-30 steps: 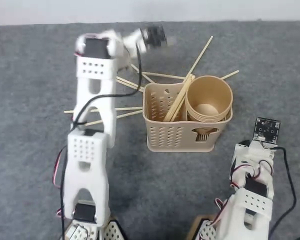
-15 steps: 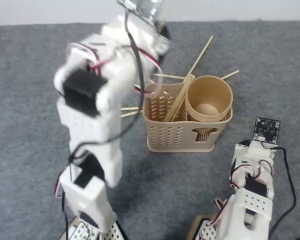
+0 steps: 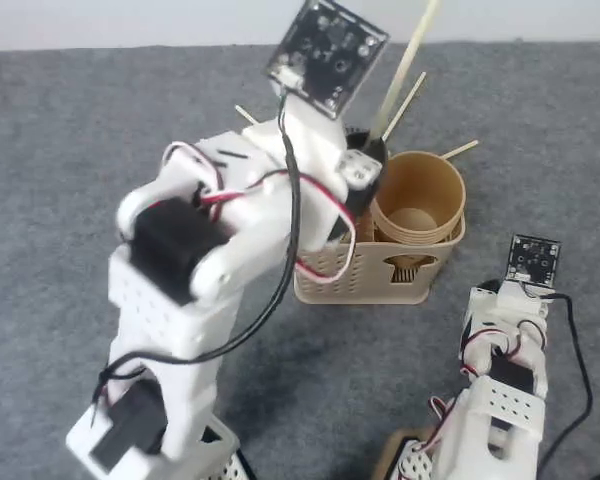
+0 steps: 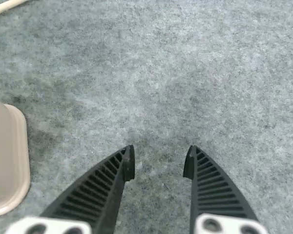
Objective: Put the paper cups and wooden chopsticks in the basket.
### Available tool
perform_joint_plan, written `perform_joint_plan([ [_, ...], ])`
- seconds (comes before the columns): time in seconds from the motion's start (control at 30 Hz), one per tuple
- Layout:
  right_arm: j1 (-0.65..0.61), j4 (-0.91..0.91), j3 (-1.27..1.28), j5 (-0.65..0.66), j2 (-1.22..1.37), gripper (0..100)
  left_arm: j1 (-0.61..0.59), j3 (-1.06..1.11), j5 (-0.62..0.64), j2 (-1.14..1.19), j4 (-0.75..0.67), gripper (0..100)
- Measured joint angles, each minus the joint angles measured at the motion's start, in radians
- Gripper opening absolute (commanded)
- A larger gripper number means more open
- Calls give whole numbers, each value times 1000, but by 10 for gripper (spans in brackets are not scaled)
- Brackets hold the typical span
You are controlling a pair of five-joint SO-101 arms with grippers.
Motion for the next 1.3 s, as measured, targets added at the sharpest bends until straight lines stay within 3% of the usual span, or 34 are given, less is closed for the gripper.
perform_joint_plan([
  [0.4, 0, 0, 0, 0, 0, 177, -48, 795, -46, -295, -582, 14],
  [0.53, 0, 0, 0, 0, 0, 177, -66, 982, -55, -404, -672, 148],
  [0.63, 0, 0, 0, 0, 0, 177, -120, 1085, -55, -466, -694, 260],
  [0.93, 0, 0, 0, 0, 0, 177, -164, 1169, -110, -624, -698, 253],
  [1.03, 0, 0, 0, 0, 0, 177, -267, 1169, -158, -660, -666, 250],
  [1.17, 0, 0, 0, 0, 0, 177, -468, 1180, -351, -649, -535, 250],
  [1.3, 0, 0, 0, 0, 0, 177, -646, 1183, -671, -534, -434, 250],
])
